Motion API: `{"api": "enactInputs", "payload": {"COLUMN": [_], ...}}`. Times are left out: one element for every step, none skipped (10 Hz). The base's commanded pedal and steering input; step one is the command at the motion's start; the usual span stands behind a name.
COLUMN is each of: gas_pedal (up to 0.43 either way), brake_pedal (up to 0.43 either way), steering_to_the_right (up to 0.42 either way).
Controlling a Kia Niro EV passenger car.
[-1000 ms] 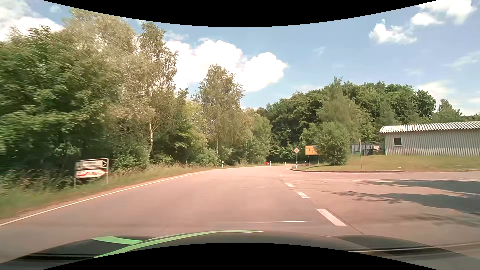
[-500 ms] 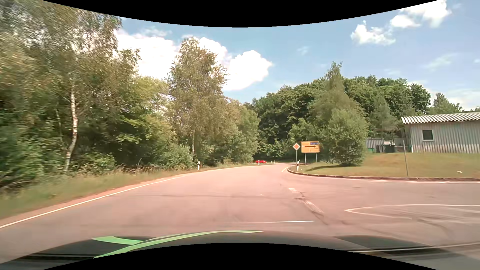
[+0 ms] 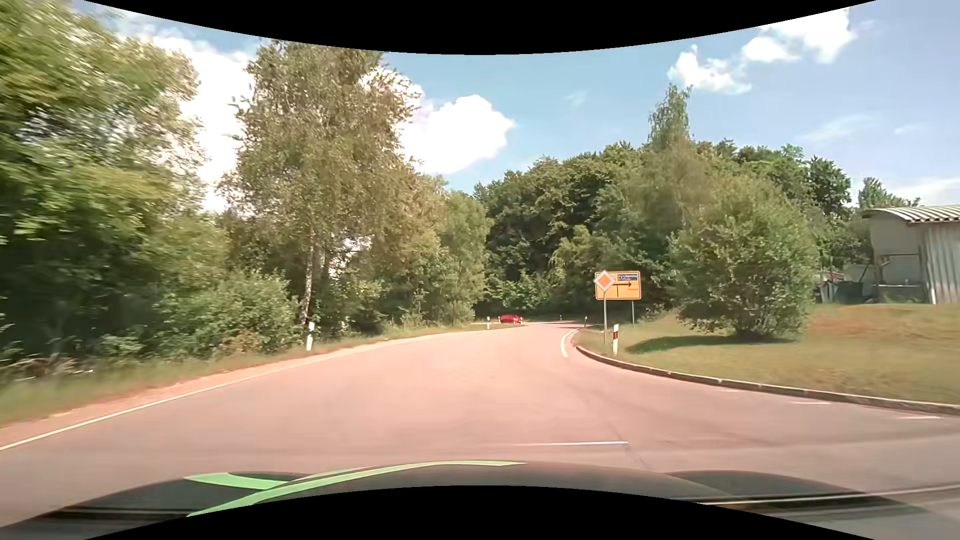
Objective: Follow the waypoints while adhering to traffic rules and regulations
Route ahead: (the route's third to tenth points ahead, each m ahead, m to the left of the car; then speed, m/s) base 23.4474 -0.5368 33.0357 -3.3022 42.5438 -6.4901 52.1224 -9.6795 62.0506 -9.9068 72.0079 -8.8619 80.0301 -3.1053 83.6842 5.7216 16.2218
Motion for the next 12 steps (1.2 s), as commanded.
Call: {"api": "enactInputs", "payload": {"gas_pedal": [0.000,0.000,0.000,0.000,0.000,0.000,0.000,0.000,0.000,0.000,0.000,0.000], "brake_pedal": [0.134,0.140,0.152,0.171,0.171,0.177,0.177,0.171,0.165,0.171,0.171,0.165], "steering_to_the_right": [0.050,0.050,0.050,0.050,0.050,0.049,0.047,0.046,0.045,0.044,0.043,0.042]}}
